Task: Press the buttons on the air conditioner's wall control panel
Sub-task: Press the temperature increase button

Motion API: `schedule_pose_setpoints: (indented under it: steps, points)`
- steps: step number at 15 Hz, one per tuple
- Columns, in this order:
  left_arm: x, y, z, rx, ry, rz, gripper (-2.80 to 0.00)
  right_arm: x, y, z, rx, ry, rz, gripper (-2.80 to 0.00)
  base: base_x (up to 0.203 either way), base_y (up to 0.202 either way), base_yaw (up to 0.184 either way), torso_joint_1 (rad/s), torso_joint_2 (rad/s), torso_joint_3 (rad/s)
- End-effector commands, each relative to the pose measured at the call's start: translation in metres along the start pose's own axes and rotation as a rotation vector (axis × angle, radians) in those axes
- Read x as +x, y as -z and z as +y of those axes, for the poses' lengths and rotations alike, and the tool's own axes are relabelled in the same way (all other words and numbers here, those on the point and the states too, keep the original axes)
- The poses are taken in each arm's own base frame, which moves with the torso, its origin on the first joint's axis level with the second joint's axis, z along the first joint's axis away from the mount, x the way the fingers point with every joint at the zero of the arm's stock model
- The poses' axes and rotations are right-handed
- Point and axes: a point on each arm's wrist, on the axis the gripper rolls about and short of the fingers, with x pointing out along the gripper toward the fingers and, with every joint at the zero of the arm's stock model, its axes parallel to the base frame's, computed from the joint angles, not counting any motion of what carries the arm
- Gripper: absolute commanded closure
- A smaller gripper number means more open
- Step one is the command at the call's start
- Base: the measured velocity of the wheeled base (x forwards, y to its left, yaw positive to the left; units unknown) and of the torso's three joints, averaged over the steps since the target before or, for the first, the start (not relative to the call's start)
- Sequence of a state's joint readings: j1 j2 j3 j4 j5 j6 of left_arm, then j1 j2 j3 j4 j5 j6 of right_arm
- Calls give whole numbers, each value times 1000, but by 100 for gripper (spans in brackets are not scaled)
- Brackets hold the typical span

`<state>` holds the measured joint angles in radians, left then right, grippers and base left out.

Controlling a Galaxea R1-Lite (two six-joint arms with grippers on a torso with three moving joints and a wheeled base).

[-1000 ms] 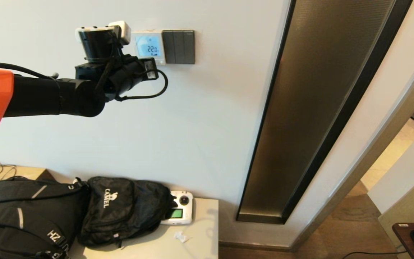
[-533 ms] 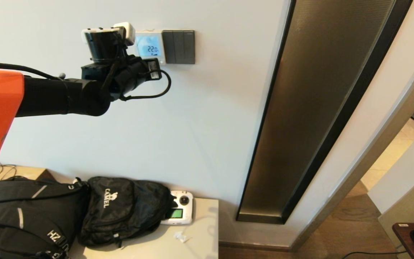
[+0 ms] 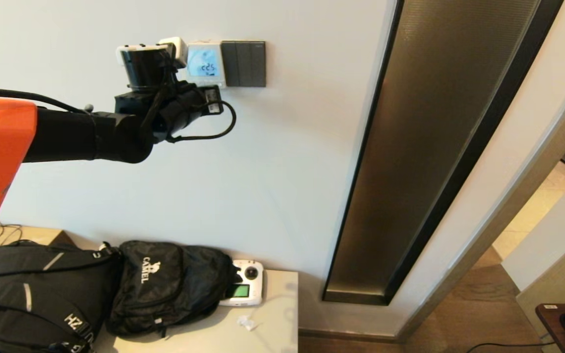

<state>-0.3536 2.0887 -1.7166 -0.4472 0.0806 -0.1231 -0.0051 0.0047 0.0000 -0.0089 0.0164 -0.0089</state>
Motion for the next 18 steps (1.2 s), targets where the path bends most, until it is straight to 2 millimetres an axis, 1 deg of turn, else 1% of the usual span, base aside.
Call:
schedule_pose_setpoints:
  steps: [1,2,7,15,18]
  points:
    - [-11,-6,1,-3,-1,-12,0,0,0,0,0,0,1,0,0,0,0,0,0,0]
    - [-13,-8,1,-4,0,-32,0,0,0,0,0,-1,1,0,0,0,0,0,0,0]
    - [-12,-8,1,-2,-1,-27,0,0,0,0,0,0,1,0,0,0,0,0,0,0]
    - [6,0,1,-1,-1,-19,0,0,0,0,0,0,1,0,0,0,0,0,0,0]
    - [9,0,0,-1,-1,-19,0,0,0,0,0,-1,1,0,0,0,0,0,0,0]
